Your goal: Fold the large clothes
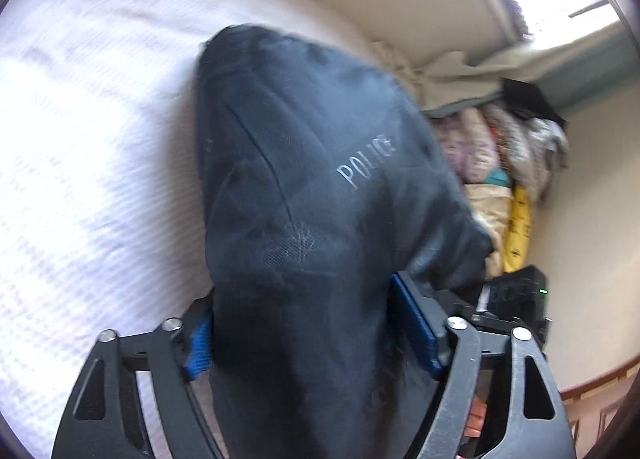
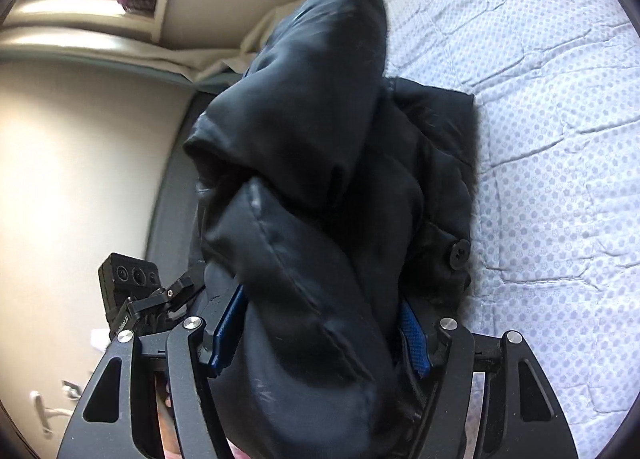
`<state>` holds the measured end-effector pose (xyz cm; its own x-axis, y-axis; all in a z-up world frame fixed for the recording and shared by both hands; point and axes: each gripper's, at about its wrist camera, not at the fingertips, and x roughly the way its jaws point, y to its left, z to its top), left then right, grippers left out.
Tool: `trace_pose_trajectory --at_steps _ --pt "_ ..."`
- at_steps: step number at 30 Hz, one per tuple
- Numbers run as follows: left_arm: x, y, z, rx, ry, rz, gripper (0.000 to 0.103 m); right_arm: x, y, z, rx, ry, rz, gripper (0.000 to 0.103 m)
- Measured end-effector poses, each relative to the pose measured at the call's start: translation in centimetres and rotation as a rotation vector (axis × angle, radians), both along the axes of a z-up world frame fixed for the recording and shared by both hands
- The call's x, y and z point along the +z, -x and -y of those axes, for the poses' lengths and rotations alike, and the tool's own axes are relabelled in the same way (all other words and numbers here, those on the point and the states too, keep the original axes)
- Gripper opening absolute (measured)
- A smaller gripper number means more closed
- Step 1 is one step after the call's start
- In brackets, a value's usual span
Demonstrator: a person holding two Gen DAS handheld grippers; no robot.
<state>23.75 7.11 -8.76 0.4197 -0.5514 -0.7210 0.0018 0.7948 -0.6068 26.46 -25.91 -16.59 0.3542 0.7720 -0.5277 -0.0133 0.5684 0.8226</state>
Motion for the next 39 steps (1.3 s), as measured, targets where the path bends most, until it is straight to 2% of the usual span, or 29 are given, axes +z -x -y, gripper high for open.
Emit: trace_pose_trajectory --at_steps 3,5,6,7,8,10,12,14,17,21,22,24,25,27,28,34,39 --pt "0.8 0.7 -0.6 0.018 -0.090 0.016 0.088 0.1 0.2 -0.6 -0.010 0.073 -0.004 0.081" --pt "3.0 1.9 0.0 0.031 -0.258 0.098 0.088 0.3 0.2 -0.7 -0.018 0.113 -0.010 0.084" --pt "3.8 2.4 0.5 0.032 -0.318 0.138 0.088 0.2 0.4 -0.6 -0.025 0.123 -0.016 0.084" --pt "5.2 3.3 1.5 0.016 -0.392 0.208 0.088 0.1 0.6 -0.4 -0.034 0.128 -0.027 0.084" --pt "6.0 4.1 2.4 -0.012 -0.416 0.254 0.088 0.1 0.8 -0.2 -0.044 0.127 -0.037 0.085" --pt "7.4 6.0 5.0 -0.127 -0.413 0.324 0.088 0.1 1.0 0.2 -0.059 0.126 -0.054 0.085" --pt "7.4 7.6 7.5 -0.237 -0.427 0.346 0.088 0.7 1.3 0.4 -0.061 0.145 -0.060 0.085" --pt "6.5 8.8 9.7 -0.325 -0.473 0.344 0.088 1.9 1.2 0.4 -0.063 0.179 -0.055 0.085" --pt "4.5 9.4 12.1 -0.366 -0.558 0.326 0.088 4.7 1.8 1.1 -0.084 0.248 -0.011 0.085" --pt "3.4 10.1 13.0 -0.387 -0.608 0.335 0.089 9.5 3.2 2.1 -0.179 0.390 0.137 0.084" --pt "3.2 10.1 13.1 -0.387 -0.613 0.333 0.090 10.5 3.6 2.0 -0.193 0.418 0.189 0.081" --pt "2.9 10.0 13.6 -0.389 -0.623 0.330 0.090 11.8 3.7 0.6 -0.139 0.400 0.265 0.056" --pt "2.6 10.1 13.7 -0.392 -0.633 0.331 0.091 11.9 3.5 -0.2 -0.097 0.388 0.283 0.049" --pt "2.2 10.0 14.1 -0.400 -0.650 0.334 0.093 11.1 2.8 -2.3 -0.020 0.401 0.272 0.024" --pt "2.0 10.1 14.3 -0.406 -0.660 0.336 0.094 10.4 2.3 -3.1 0.001 0.417 0.254 0.019" --pt "1.1 9.6 14.9 -0.425 -0.664 0.327 0.094 5.7 0.4 -5.0 0.053 0.538 0.131 0.016" --pt "0.8 9.2 15.2 -0.433 -0.673 0.323 0.094 3.1 -1.7 -4.4 0.045 0.491 0.064 0.012"
